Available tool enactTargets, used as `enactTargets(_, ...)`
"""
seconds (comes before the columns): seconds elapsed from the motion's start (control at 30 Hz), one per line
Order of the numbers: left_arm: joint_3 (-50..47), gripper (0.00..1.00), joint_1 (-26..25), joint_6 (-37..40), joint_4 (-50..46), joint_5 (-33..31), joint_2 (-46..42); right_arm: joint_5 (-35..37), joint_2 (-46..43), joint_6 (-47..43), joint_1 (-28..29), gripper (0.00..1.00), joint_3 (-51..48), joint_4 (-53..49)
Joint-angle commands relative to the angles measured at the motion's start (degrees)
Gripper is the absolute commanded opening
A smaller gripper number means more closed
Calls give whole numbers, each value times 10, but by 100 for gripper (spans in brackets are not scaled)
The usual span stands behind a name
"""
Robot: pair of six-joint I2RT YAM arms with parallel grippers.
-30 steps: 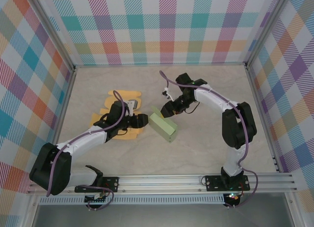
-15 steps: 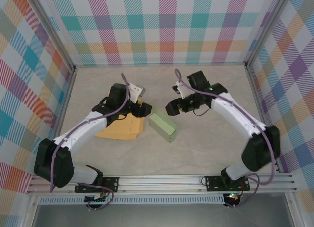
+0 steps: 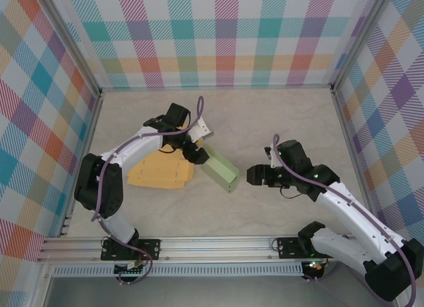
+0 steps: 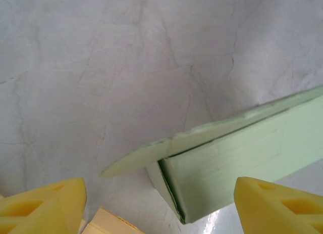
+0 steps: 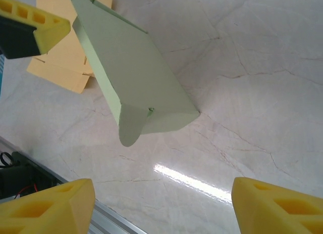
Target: Fold the paper box
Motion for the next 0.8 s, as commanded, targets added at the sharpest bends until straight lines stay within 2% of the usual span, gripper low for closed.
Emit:
enactTargets(0.0, 23, 78, 8, 49, -34, 22, 8, 8, 0, 48, 18, 72, -14, 52)
enactTargets(0.2, 47, 78, 9, 57, -44, 9, 36, 30, 55, 65, 67, 72, -8, 82)
enactTargets(0.4, 102, 78, 10, 68, -83, 16, 82, 86, 116, 76, 112, 72, 28, 81)
enactTargets(0.6, 126, 76, 10, 73, -98, 33, 92, 122, 172, 78, 122, 67, 63, 65)
enactTargets(0.77, 142, 71, 10, 76, -110, 46, 104, 141, 195, 68, 123, 63, 88, 55)
